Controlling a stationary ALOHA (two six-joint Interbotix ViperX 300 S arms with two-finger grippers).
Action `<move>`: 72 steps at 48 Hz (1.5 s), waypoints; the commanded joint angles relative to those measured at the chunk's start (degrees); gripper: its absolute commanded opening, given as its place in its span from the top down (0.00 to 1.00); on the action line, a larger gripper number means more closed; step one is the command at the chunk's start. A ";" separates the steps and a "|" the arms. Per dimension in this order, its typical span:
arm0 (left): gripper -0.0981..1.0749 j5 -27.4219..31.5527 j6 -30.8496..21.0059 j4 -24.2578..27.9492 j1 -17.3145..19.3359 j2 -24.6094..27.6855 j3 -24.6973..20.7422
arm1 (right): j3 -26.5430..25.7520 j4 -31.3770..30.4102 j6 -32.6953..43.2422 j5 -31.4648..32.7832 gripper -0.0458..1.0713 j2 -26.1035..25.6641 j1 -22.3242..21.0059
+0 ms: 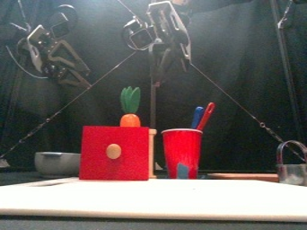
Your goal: Topple carrot to fit into drawer
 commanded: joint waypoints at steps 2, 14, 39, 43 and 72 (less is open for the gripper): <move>0.06 -0.26 0.09 -1.23 0.26 0.44 -1.41 | -0.35 -0.53 -0.88 -3.69 0.56 -0.97 -0.53; 0.06 -0.18 0.18 -1.49 0.35 0.44 -0.88 | -2.99 -0.79 -3.16 -6.94 0.56 2.20 -2.90; 0.06 -0.26 0.09 -1.58 0.44 0.44 0.35 | -8.26 -3.08 -3.08 -6.42 0.56 8.79 -4.66; 0.06 -0.26 0.09 -1.58 0.26 0.44 0.44 | -8.61 -3.43 -3.08 -6.94 0.56 9.49 -4.66; 0.06 -0.18 0.09 -2.29 0.00 0.44 1.05 | -10.72 -3.52 -3.08 -10.11 0.56 9.40 -4.48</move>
